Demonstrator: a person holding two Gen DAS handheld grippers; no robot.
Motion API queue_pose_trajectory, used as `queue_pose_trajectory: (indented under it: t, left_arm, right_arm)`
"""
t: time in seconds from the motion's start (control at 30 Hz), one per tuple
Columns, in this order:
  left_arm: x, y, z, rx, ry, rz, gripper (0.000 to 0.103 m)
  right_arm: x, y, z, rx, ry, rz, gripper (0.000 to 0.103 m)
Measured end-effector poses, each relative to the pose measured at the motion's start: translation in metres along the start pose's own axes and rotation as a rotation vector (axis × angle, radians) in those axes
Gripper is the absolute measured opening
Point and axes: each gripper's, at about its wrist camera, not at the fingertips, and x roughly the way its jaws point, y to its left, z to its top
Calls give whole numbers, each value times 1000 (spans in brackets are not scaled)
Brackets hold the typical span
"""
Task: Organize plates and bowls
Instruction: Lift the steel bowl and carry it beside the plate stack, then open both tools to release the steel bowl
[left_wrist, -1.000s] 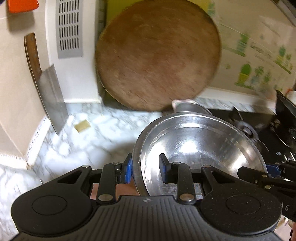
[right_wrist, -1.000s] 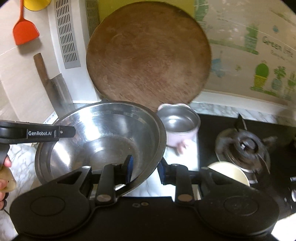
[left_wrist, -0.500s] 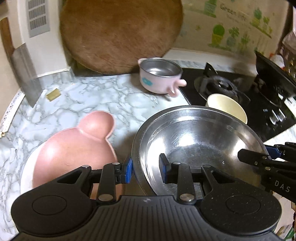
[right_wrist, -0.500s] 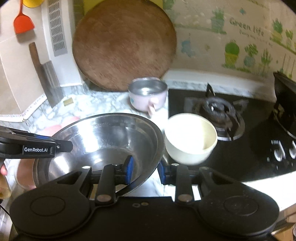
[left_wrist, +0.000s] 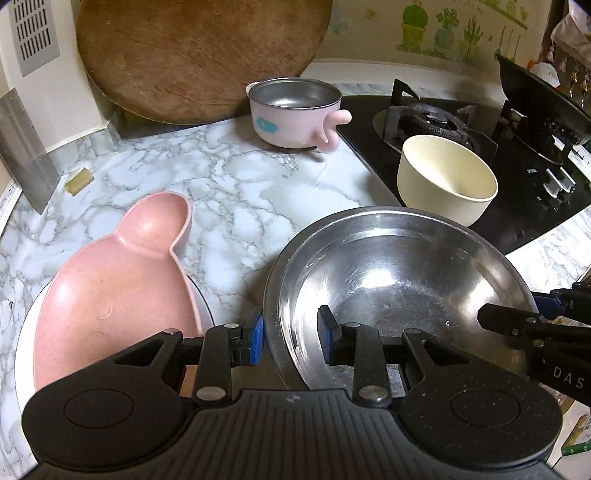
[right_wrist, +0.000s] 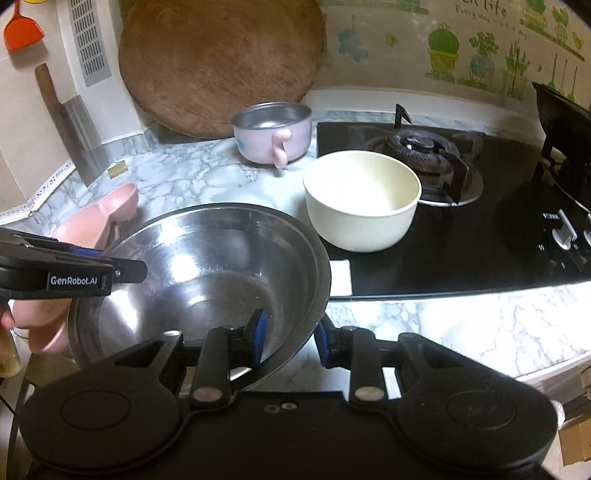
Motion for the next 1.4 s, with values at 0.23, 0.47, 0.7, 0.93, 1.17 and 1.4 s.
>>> queue_pose_trajectory:
  t: [0.23, 0.47, 0.7, 0.93, 1.17, 1.4]
  left_arm:
    - [17, 1, 7, 21, 31, 13, 28]
    - [27, 7, 14, 10, 51, 28, 28]
    - [29, 13, 15, -12, 62, -2, 28]
    - [23, 14, 15, -5, 41, -6, 28]
    - [9, 19, 14, -24, 16, -25, 29]
    - [-17, 27, 12, -44, -33, -37, 29]
  right_arm:
    - [11, -1, -3, 1, 19, 8, 29]
    - [20, 3, 3, -6, 19, 7, 29]
    - [23, 4, 3, 2, 43, 12, 30]
    - [15, 0, 2, 4, 31, -5, 30]
    - [-3, -3, 6, -9, -6, -21, 31]
    - [-27, 6, 14, -44, -74, -18, 36]
